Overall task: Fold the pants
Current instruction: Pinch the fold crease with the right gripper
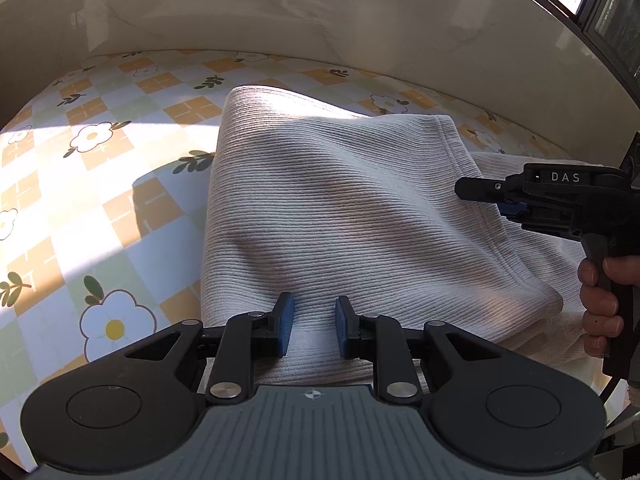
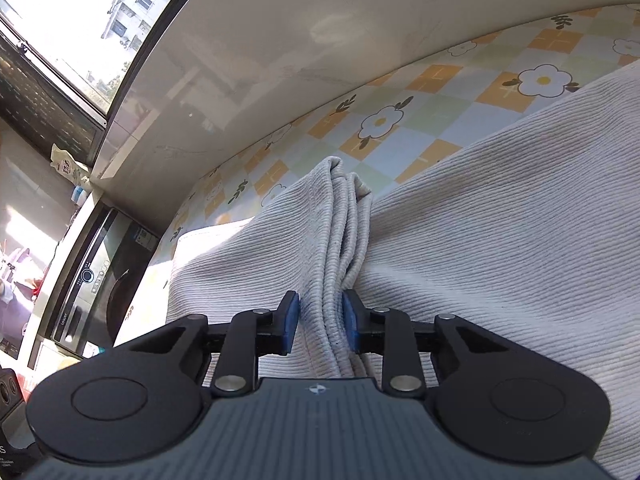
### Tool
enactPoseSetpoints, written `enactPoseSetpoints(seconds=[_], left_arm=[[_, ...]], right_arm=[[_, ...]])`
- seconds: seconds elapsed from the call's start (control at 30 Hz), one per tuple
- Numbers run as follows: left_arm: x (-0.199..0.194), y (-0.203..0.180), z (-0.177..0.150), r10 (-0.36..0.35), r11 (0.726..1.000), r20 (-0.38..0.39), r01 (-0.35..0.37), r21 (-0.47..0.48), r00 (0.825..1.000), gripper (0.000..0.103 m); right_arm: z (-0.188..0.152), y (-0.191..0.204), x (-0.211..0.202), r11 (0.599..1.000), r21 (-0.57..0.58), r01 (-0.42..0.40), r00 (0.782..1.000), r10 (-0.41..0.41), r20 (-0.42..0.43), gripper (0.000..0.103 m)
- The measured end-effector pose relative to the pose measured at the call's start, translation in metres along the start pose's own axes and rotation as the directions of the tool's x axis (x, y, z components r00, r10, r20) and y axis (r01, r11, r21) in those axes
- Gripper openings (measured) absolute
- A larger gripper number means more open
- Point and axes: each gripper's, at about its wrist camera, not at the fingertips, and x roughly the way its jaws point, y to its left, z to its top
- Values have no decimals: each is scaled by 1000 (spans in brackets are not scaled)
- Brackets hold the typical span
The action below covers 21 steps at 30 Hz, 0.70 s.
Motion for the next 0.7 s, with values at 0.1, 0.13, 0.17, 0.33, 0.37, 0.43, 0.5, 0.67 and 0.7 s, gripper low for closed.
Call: enactPoseSetpoints(seconds=[0.1,0.13,0.17,0.33,0.37,0.43,0.5,0.67,0.7], left_arm=[[0,-4,0,14,1000,-1,-14,15,1000,23],[0,-5,1,17,1000,-1,-17,16,1000,23],[0,-5,1,19,1000,-1,-19,18,1000,23],[-10,3,9,-10,999,1,10,-46,1000,23],[-12,4,10,-24,997,2,24,-67,1000,23],[-18,4,14,-57,995,1,57,-79,998,22],[-21,-4,16,-96,993,-3,96,-61,995,22],[-6,-26,16,-164,986,-73,162,-36,984,22],[1,-30,15,-171,985,-88,168,-35,981,22]], right_arm=[[1,2,5,999,-2,32,999,-32,-6,20],[1,6,3,999,-15,35,999,-35,-1,16],[0,11,0,999,-31,36,999,-36,12,16],[2,39,-38,995,-98,-11,992,23,121,14],[4,45,-50,994,-111,-22,989,38,145,14],[6,49,-67,992,-123,-13,984,35,174,14],[9,43,-77,995,-101,-3,984,21,175,14],[9,-4,-65,994,-2,111,988,-110,105,14],[8,-14,-60,992,16,123,988,-124,89,14]])
